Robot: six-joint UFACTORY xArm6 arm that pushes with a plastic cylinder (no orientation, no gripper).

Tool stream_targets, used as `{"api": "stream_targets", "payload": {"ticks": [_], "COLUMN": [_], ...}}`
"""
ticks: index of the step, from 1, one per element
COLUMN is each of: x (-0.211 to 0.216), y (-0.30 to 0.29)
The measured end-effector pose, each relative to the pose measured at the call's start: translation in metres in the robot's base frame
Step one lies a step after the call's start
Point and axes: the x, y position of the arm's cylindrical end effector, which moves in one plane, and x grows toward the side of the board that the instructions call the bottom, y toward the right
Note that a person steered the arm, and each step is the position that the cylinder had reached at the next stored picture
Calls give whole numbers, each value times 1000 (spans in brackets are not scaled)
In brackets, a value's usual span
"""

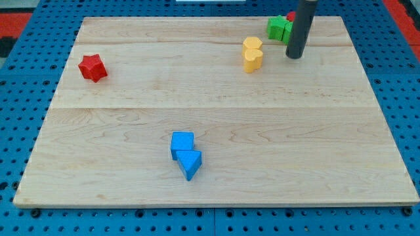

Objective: Place the red star above the yellow hexagon

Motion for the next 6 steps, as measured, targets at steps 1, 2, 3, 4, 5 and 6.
{"api": "stream_targets", "payload": {"ticks": [1, 2, 3, 4, 5, 6], "x": [64, 75, 72, 72, 72, 76], "y": [-11, -94, -198, -300, -382, -443]}}
